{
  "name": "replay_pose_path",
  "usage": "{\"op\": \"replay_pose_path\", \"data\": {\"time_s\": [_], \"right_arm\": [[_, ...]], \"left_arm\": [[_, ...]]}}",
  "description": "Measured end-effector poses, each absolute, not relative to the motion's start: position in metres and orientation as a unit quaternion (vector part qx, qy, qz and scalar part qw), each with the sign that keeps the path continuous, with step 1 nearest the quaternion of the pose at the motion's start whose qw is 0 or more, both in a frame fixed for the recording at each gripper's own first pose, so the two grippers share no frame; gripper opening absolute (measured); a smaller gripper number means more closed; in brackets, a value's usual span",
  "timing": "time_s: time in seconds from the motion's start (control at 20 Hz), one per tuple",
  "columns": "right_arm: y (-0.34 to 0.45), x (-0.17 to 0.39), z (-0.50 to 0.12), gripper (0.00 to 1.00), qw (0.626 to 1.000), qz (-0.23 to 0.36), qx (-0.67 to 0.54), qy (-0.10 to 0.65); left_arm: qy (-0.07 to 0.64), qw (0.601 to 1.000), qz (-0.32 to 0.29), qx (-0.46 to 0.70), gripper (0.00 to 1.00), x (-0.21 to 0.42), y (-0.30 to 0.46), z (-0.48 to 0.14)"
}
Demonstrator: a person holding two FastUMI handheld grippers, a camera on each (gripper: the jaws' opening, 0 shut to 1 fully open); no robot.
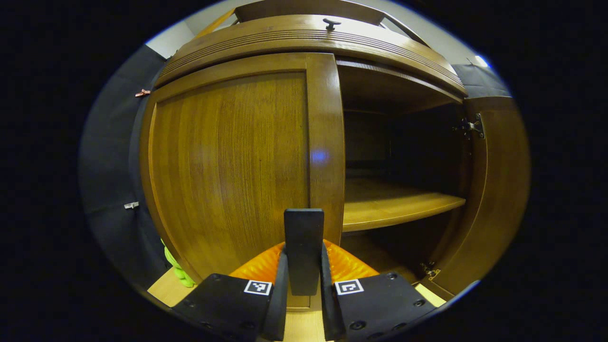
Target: Open the right door of the double-door shoe cabinet with the right hand, and open the left door with the left hand.
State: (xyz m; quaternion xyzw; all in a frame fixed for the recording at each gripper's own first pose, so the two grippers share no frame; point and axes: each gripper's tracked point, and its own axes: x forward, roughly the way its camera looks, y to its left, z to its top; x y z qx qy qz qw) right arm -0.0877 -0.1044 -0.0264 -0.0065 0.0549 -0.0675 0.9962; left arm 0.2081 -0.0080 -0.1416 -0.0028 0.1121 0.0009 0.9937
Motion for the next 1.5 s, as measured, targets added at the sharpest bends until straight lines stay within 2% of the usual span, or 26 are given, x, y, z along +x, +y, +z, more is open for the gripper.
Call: {"op": "replay_pose_path", "data": {"time_s": [0.05, 0.6, 0.95, 1.5], "right_arm": [[-0.104, -0.088, -0.026, 0.99, 0.996, -0.066, -0.004, 0.055], [-0.09, -0.09, -0.026, 0.98, 0.998, -0.035, 0.015, 0.057], [-0.043, -0.08, -0.03, 0.99, 0.998, 0.013, 0.023, 0.063], [0.014, -0.085, -0.04, 0.99, 0.996, 0.045, 0.032, 0.07]], "left_arm": [[0.114, 0.993, -0.001, -0.003, 0.33, 0.207, -0.008, -0.142], [0.123, 0.992, -0.011, -0.002, 0.31, 0.116, 0.014, -0.137], [0.126, 0.992, -0.003, -0.007, 0.28, 0.048, 0.06, -0.134], [0.128, 0.991, 0.037, -0.025, 0.19, -0.007, 0.141, -0.13]]}}
